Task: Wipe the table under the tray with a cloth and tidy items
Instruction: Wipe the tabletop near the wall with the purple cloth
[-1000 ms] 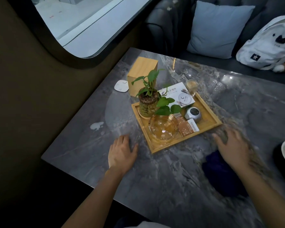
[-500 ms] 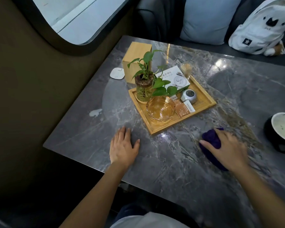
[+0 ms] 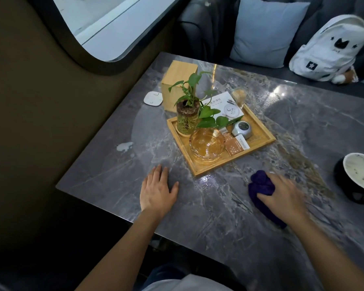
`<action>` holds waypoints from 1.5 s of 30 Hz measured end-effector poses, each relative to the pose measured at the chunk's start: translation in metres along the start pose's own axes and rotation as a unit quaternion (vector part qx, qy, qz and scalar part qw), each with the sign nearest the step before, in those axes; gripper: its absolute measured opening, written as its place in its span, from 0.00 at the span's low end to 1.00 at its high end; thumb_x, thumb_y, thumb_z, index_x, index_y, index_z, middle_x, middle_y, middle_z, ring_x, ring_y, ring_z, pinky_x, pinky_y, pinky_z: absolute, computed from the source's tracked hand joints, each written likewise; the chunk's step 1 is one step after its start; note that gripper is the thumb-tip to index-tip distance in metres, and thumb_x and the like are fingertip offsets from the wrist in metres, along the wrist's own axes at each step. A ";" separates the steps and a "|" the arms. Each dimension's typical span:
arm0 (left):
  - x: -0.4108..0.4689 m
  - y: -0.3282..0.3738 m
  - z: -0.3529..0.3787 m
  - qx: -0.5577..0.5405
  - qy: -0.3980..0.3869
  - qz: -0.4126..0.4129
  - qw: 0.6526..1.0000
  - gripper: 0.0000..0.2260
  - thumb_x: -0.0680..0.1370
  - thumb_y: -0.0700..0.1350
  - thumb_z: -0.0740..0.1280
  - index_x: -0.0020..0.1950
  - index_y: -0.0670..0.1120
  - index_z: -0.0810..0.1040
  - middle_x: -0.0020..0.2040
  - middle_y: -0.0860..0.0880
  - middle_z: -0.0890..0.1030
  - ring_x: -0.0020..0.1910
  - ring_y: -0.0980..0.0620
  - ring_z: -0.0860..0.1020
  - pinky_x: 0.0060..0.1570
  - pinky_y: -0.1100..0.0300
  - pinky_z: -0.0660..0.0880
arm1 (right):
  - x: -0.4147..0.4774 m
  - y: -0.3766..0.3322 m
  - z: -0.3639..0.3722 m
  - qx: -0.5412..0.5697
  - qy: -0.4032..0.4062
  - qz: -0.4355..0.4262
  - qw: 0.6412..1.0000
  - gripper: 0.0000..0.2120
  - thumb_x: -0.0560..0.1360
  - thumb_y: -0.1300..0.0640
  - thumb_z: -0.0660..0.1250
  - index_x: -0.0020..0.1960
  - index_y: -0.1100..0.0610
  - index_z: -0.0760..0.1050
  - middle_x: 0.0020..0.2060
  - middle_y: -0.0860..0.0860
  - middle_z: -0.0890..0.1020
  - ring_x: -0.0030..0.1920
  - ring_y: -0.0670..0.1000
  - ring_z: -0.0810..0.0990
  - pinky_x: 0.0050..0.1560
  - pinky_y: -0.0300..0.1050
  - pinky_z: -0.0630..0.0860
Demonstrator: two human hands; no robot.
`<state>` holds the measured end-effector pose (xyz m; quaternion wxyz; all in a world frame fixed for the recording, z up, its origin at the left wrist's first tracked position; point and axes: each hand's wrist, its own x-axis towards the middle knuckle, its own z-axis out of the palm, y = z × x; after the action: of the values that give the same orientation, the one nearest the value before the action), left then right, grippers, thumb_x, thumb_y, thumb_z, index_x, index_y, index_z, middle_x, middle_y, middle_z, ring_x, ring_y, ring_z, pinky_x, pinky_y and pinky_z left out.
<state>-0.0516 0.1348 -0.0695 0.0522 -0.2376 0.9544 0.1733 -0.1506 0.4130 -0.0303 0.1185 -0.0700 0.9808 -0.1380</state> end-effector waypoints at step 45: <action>0.019 -0.128 -0.018 0.015 0.115 -0.183 0.976 0.30 0.75 0.62 0.53 0.69 0.42 0.68 0.69 0.45 0.72 0.69 0.47 0.69 0.72 0.52 0.58 | 0.114 -0.253 0.075 -0.205 -0.041 -0.427 0.880 0.39 0.64 0.43 0.73 0.69 0.52 0.64 0.67 0.62 0.71 0.65 0.66 0.70 0.62 0.64 0.69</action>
<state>-0.0080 0.0142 -0.0956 -0.0239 -0.4254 0.8970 0.1175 -0.2149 0.1342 -0.0517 0.0712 -0.5103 0.8565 0.0318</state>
